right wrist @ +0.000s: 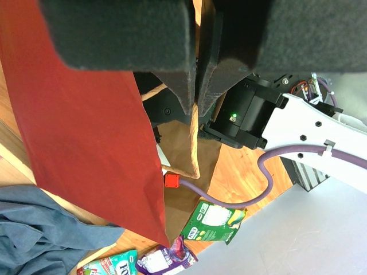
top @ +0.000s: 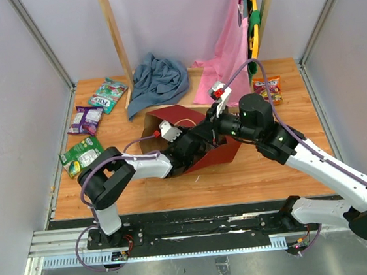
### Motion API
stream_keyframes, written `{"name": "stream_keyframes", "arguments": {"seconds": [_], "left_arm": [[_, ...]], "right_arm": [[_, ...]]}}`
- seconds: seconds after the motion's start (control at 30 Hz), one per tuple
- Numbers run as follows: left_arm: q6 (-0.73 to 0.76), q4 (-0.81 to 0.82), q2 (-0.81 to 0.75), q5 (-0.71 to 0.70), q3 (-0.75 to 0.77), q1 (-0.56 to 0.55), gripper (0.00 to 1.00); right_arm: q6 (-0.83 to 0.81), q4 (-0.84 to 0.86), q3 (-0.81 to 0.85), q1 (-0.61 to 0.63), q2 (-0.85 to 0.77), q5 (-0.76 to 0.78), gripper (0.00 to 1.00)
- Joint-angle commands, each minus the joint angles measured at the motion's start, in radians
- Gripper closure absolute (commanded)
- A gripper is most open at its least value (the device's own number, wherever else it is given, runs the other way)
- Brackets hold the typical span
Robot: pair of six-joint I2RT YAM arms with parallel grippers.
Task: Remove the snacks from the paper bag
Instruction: Take out the snack from the paper bag.
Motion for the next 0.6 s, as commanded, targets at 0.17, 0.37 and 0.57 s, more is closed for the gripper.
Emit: {"name": "stream_keyframes", "arguments": {"seconds": [0.17, 0.37, 0.57], "left_arm": [[0.159, 0.185, -0.064, -0.053, -0.140, 0.039, 1.00], [0.220, 0.180, -0.253, -0.026, -0.214, 0.039, 0.99], [0.297, 0.152, -0.476, 0.081, -0.283, 0.036, 0.99]], "right_arm": [[-0.005, 0.016, 0.009, 0.014, -0.003, -0.018, 0.99], [-0.005, 0.017, 0.011, 0.014, 0.008, -0.013, 0.99], [-0.009, 0.025, 0.019, 0.014, 0.029, -0.011, 0.99]]}}
